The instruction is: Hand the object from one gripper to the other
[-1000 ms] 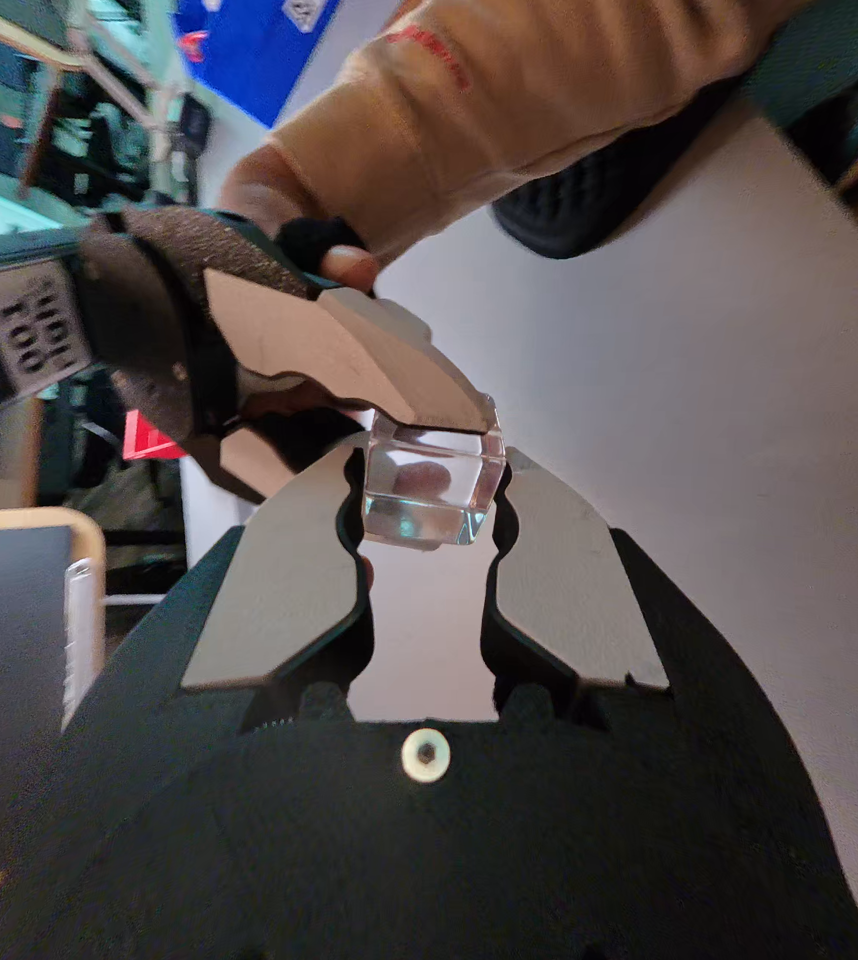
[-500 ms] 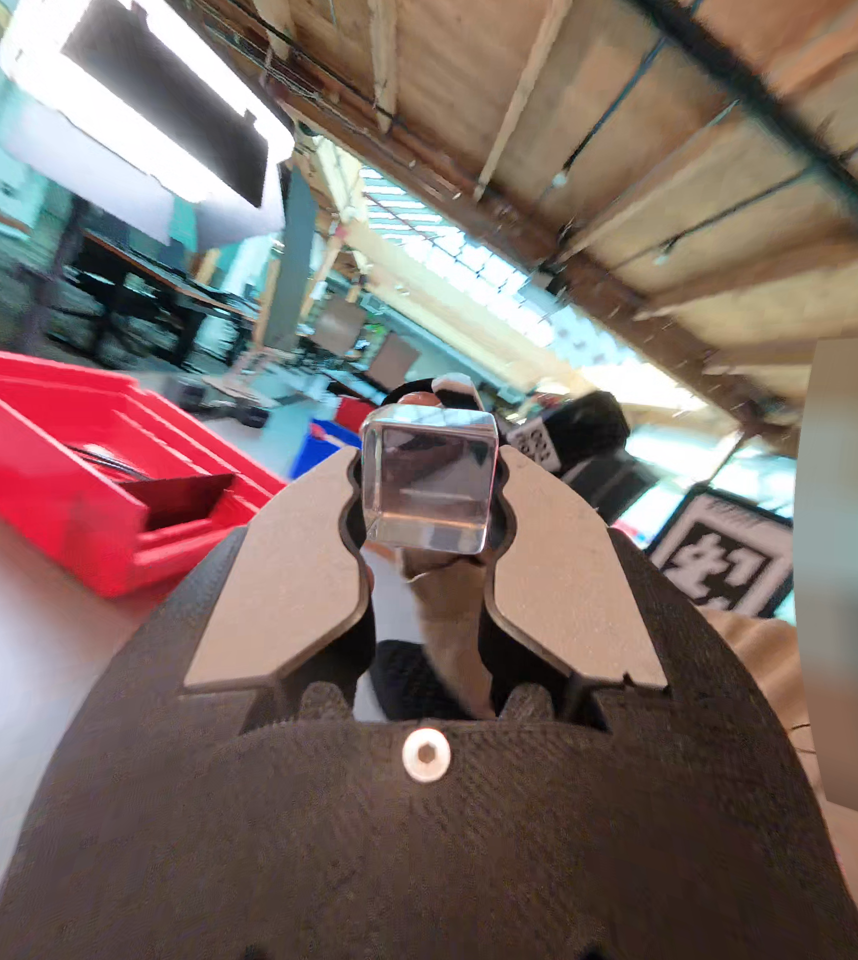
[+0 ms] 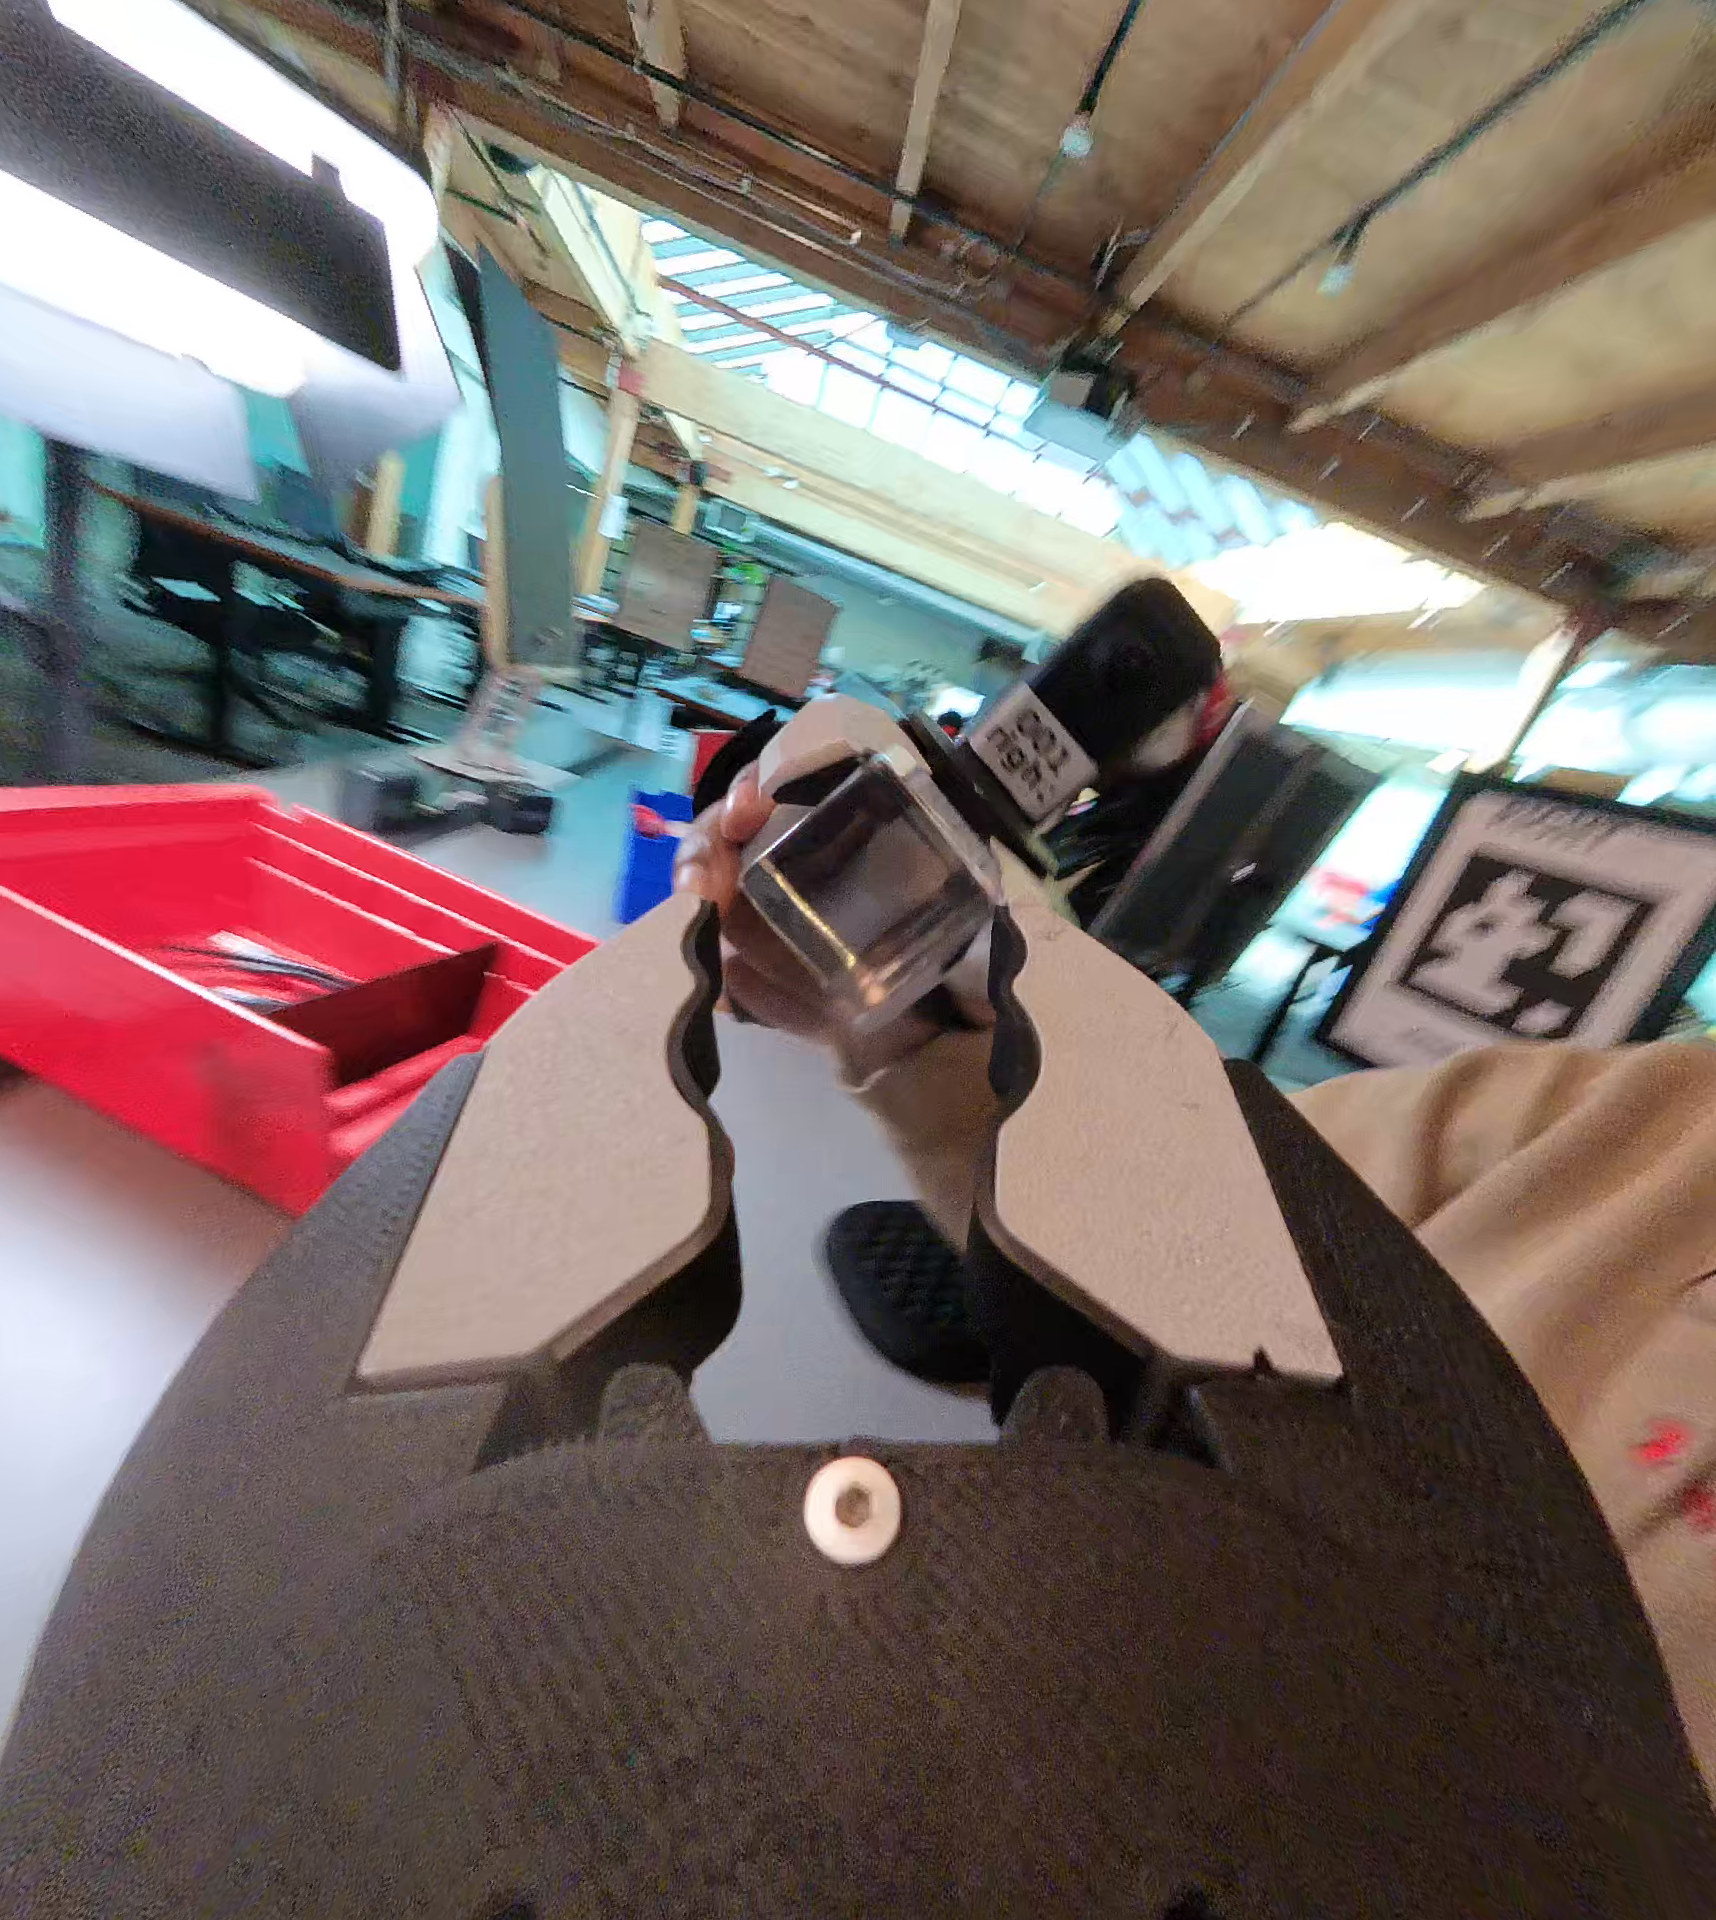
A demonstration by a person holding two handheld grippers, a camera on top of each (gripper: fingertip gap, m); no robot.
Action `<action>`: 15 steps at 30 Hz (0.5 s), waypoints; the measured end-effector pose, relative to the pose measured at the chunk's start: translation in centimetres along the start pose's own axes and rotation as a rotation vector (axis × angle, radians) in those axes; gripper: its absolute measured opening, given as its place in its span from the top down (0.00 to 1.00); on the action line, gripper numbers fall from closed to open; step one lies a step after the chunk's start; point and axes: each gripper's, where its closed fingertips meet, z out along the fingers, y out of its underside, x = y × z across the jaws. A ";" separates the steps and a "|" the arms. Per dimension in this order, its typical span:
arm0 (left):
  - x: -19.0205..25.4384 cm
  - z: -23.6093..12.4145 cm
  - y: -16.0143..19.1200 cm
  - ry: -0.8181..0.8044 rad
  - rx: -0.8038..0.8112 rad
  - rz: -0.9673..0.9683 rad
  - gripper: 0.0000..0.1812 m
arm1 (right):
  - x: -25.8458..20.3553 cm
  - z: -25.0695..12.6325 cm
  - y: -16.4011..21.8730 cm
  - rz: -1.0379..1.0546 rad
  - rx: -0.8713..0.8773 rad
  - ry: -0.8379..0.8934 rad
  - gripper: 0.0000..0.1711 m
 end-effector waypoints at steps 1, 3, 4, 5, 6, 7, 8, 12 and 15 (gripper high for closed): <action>0.2 -0.4 -0.4 -0.036 -0.013 0.100 0.72 | 0.4 -0.5 -0.3 0.124 0.048 -0.044 0.73; 0.6 -0.9 -0.6 -0.097 -0.063 0.296 0.73 | 1.1 -1.2 -0.8 0.374 0.136 -0.139 0.73; 0.9 -1.0 -0.5 -0.119 -0.091 0.383 0.73 | 0.9 -1.4 -0.8 0.490 0.160 -0.220 0.73; 1.1 -1.1 -0.2 -0.134 -0.125 0.458 0.72 | 0.7 -1.6 -0.8 0.591 0.186 -0.296 0.73; 1.2 -1.0 0.2 -0.144 -0.161 0.514 0.72 | 0.2 -1.6 -0.8 0.681 0.197 -0.374 0.73; 1.3 -1.0 0.7 -0.143 -0.196 0.549 0.71 | -0.5 -1.6 -0.6 0.749 0.190 -0.462 0.73; 1.5 -1.0 1.2 -0.125 -0.225 0.566 0.71 | -1.2 -1.6 -0.4 0.790 0.184 -0.537 0.73; 2.1 -0.8 4.1 -0.057 -0.377 0.649 0.69 | -5.3 -1.6 0.5 0.829 0.115 -0.803 0.73; 2.2 -1.3 7.8 -0.009 -0.595 0.713 0.66 | -8.4 -1.2 1.6 0.803 -0.007 -0.923 0.73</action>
